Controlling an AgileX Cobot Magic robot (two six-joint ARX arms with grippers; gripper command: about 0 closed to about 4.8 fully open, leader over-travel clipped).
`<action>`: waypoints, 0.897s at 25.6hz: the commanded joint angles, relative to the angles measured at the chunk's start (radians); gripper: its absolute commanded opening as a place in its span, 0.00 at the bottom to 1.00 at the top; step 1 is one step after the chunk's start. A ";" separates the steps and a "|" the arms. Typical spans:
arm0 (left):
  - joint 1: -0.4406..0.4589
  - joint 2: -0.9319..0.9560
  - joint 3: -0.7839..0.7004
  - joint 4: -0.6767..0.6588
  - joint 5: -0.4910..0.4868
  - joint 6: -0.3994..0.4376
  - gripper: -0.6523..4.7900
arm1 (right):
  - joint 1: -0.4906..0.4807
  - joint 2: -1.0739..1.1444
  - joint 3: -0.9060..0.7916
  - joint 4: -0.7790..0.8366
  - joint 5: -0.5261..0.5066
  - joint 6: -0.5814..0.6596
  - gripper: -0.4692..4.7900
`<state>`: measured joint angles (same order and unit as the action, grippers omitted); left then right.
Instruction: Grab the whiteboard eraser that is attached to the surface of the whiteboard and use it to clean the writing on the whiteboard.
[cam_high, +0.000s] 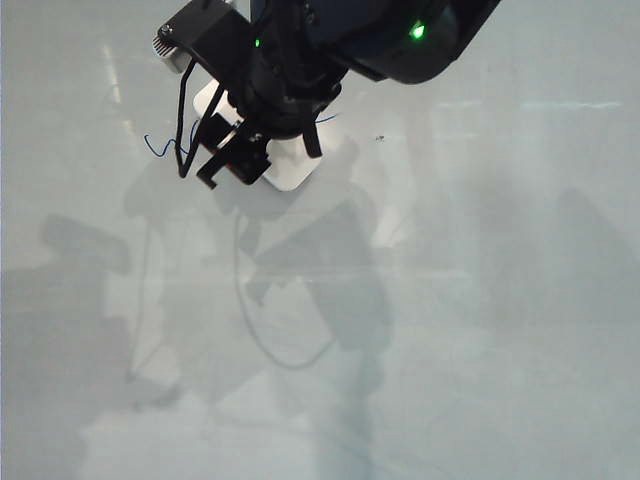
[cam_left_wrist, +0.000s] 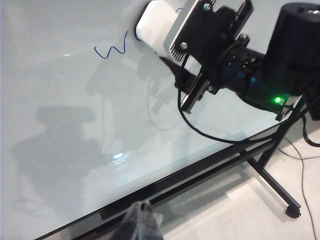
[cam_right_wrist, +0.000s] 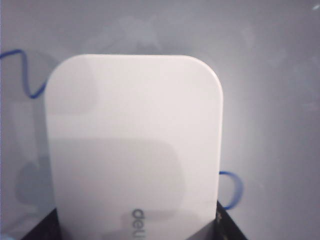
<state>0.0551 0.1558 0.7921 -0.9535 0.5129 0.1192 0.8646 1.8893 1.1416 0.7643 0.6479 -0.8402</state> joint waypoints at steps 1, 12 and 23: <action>0.000 0.000 0.002 0.021 0.003 0.004 0.12 | 0.000 -0.037 0.005 0.048 0.053 -0.042 0.37; 0.000 0.000 0.002 0.029 0.003 0.004 0.12 | 0.000 -0.084 0.005 -0.081 -0.087 -0.407 0.37; 0.000 0.000 0.002 0.029 0.003 0.004 0.12 | -0.044 -0.123 0.006 -0.101 -0.059 -0.663 0.37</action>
<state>0.0551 0.1562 0.7921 -0.9382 0.5129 0.1192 0.8261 1.7832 1.1400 0.6300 0.5770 -1.4574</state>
